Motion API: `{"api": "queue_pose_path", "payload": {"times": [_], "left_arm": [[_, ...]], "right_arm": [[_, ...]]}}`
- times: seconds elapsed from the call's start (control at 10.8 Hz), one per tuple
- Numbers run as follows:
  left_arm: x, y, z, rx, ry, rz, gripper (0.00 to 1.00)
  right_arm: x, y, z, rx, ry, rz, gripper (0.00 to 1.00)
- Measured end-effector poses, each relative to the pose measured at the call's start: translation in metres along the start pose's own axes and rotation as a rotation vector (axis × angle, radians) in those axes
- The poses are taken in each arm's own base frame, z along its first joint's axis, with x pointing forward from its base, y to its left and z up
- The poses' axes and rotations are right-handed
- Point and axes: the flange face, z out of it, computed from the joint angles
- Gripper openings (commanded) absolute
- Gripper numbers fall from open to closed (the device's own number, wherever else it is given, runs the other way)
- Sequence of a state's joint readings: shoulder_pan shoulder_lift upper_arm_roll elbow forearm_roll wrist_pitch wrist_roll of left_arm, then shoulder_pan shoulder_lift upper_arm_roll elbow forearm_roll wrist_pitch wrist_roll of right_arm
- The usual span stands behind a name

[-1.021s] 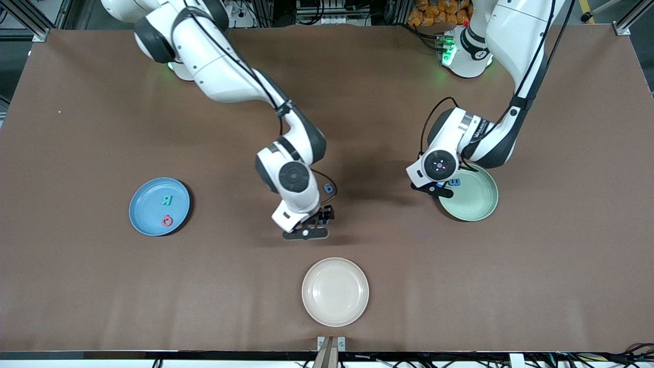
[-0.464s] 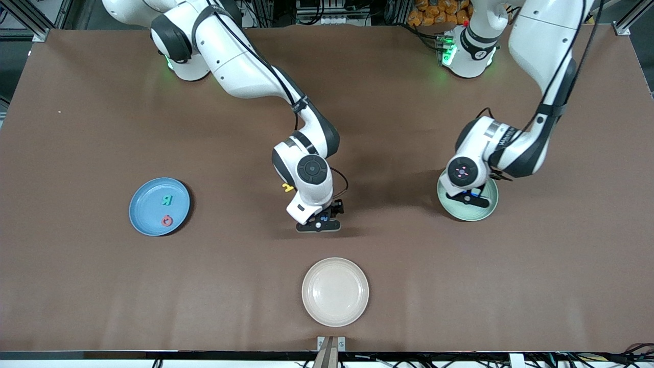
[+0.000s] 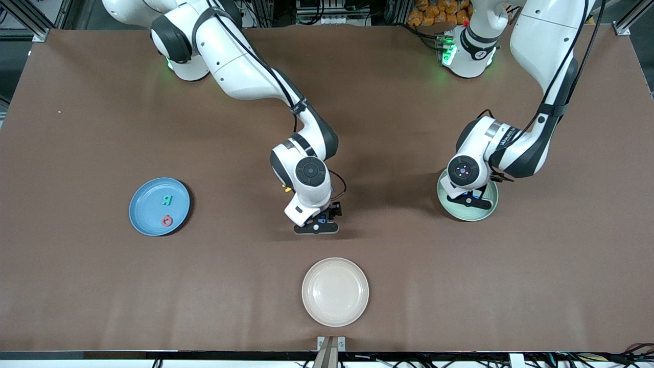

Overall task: Sort uppercase to blue plate, lowercase to green plate
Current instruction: 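Release the pink letter while the right gripper grasps the blue M, then drop the M on the blue plate while the left gripper reaches the g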

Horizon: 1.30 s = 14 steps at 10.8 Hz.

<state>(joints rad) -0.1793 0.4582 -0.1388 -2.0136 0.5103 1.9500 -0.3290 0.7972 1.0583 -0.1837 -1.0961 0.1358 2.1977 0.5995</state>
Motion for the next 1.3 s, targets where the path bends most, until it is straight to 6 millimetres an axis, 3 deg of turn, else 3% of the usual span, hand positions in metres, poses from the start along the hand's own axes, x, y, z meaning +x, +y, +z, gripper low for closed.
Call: {"api": "queue_pose_path", "payload": {"times": [0.09,0.19,0.28,0.56,1.02,1.3], "left_arm": [[0.0,-0.001,-0.001,0.0,0.004,-0.003,1.0],[0.0,-0.001,-0.004,-0.008,0.008,-0.011,1.0],[-0.001,-0.001,-0.01,-0.036,0.01,-0.029,1.0],[-0.003,0.0,-0.036,-0.182,0.013,-0.105,1.0],[0.01,0.0,-0.098,-0.548,0.03,-0.296,1.0],[0.018,0.018,-0.113,-0.669,0.046,-0.413,1.0]], "right_arm": [[0.0,0.0,0.0,0.0,0.0,0.0,0.91],[0.0,0.0,0.001,0.0,-0.001,0.001,0.25],[0.0,0.0,0.002,0.004,-0.005,0.016,0.0],[-0.001,-0.004,-0.002,0.017,-0.006,0.061,0.0],[0.003,-0.001,-0.005,0.018,-0.006,0.077,0.0],[0.024,0.03,-0.018,-0.006,-0.015,0.117,0.0]]}}
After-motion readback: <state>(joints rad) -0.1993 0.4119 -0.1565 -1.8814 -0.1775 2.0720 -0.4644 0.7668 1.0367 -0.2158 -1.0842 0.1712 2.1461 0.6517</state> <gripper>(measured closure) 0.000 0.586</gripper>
